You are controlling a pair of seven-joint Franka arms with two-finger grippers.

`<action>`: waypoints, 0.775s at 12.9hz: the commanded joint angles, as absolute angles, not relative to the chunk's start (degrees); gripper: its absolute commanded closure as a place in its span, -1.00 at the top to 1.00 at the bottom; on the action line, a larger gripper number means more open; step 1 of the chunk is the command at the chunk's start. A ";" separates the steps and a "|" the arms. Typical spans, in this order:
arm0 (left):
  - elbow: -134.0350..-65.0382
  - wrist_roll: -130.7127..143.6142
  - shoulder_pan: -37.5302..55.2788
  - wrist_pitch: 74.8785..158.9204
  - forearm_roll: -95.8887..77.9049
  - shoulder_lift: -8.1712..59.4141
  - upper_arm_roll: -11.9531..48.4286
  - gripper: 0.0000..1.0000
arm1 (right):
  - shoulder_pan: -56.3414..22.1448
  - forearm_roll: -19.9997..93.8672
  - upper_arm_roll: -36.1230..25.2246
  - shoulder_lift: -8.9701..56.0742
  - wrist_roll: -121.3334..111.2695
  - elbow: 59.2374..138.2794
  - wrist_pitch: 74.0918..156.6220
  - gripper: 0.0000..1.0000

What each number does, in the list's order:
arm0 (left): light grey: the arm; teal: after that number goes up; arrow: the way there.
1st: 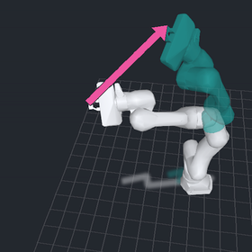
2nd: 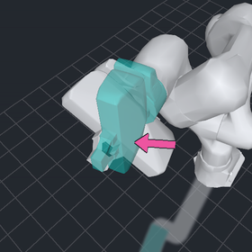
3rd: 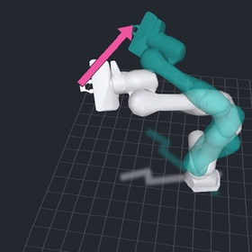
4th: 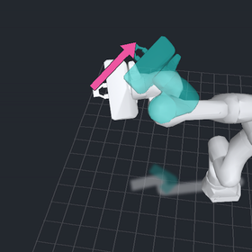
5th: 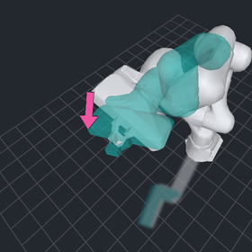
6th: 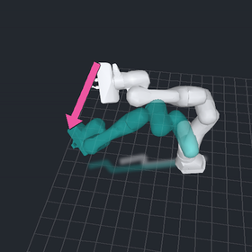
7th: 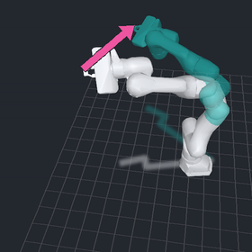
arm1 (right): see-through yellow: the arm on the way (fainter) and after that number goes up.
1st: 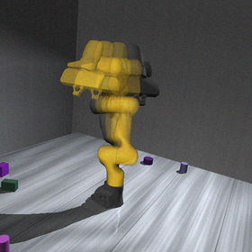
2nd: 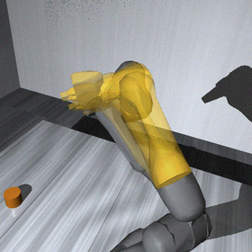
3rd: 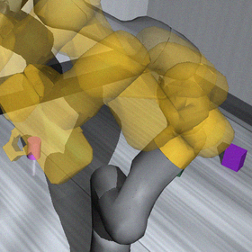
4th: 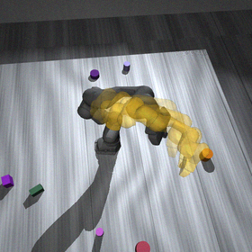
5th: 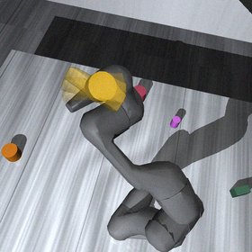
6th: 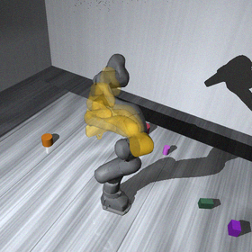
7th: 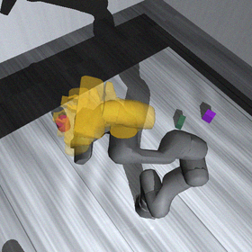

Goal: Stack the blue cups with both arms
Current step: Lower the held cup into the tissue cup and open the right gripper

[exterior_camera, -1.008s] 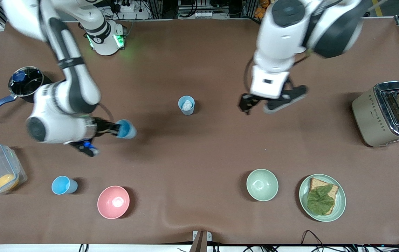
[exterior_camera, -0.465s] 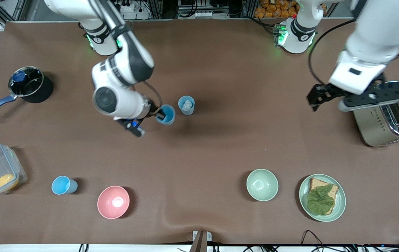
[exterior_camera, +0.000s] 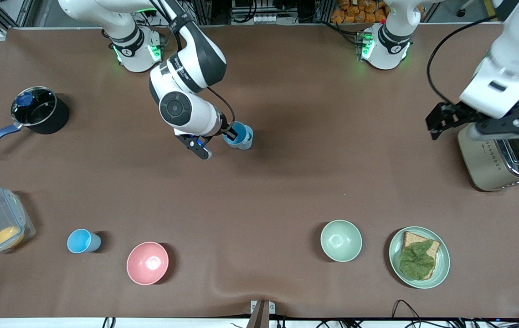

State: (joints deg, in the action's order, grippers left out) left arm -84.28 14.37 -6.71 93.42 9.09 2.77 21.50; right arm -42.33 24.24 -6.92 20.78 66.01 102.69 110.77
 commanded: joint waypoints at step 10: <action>-89.74 6.42 4.31 90.53 4.57 -3.34 4.22 1.00 | -47.28 25.75 -7.65 19.78 70.39 108.10 116.80 -1.00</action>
